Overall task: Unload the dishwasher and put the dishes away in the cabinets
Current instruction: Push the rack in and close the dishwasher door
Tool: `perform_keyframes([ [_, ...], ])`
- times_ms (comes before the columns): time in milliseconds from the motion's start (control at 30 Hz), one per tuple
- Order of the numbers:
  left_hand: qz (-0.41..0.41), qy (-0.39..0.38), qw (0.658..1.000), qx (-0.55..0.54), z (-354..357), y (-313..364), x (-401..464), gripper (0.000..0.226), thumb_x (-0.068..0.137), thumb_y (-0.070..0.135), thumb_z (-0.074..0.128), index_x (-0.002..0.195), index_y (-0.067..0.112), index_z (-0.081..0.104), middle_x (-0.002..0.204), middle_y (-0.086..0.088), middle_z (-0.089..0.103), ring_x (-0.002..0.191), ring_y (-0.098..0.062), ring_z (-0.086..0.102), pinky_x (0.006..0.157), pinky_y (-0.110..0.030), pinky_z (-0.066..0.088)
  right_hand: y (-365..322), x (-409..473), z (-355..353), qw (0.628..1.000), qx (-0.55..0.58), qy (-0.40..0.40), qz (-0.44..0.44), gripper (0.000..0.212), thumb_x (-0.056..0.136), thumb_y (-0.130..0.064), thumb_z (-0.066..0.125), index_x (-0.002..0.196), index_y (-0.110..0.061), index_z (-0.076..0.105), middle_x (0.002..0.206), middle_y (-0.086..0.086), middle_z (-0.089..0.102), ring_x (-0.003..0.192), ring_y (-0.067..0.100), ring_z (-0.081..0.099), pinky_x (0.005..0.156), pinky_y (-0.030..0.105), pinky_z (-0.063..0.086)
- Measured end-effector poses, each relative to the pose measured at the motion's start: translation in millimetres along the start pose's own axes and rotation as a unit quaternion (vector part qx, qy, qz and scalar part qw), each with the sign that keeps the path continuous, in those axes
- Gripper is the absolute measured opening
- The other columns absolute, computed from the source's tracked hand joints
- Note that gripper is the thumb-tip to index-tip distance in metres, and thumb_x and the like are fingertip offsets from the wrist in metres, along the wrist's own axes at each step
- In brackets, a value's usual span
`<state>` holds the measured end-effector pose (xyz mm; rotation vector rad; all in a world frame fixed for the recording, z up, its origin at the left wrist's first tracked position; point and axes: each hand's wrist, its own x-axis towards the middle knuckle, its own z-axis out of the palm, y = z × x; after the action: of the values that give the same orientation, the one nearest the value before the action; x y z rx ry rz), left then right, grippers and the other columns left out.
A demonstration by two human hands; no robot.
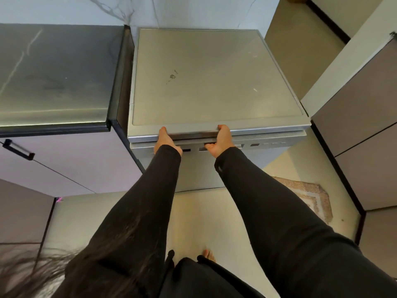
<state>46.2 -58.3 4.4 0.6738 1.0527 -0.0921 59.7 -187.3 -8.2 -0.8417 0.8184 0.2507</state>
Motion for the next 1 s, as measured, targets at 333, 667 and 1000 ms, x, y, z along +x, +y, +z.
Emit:
perform_keyframes([
  [333, 0.043, 0.042, 0.998, 0.033, 9, -4, 20, 0.067, 0.083, 0.044, 0.068, 0.135, 0.012, 0.042, 0.124, -0.011, 0.053, 0.116, -0.029, 0.051, 0.102, -0.043, 0.045, 0, 6, 8, 0.998, -0.048, 0.033, -0.002, 0.062, 0.099, -0.042, 0.041, 0.150, -0.013, 0.021, 0.151, 0.010, 0.031, 0.138, 0.031, 0.033, 0.113, 0.041, 0.028],
  [667, 0.044, 0.007, 0.999, -0.027, 7, 5, 22, 0.053, 0.088, 0.021, 0.066, 0.134, 0.008, 0.041, 0.121, -0.015, 0.053, 0.116, -0.031, 0.053, 0.100, -0.042, 0.048, 15, 19, 11, 0.982, -0.145, 0.096, -0.075, 0.060, 0.097, -0.052, 0.034, 0.135, -0.006, 0.039, 0.099, 0.008, 0.052, 0.074, 0.016, 0.046, 0.070, 0.030, 0.042],
  [1000, 0.073, -0.036, 0.996, 0.036, -4, 8, 17, 0.054, 0.094, 0.023, 0.057, 0.140, 0.006, 0.035, 0.139, -0.015, 0.047, 0.130, -0.031, 0.046, 0.098, -0.034, 0.049, 1, 12, 2, 0.988, -0.135, 0.031, -0.063, 0.050, 0.102, -0.037, 0.034, 0.142, -0.006, 0.034, 0.131, 0.013, 0.047, 0.119, 0.029, 0.049, 0.104, 0.039, 0.041],
])
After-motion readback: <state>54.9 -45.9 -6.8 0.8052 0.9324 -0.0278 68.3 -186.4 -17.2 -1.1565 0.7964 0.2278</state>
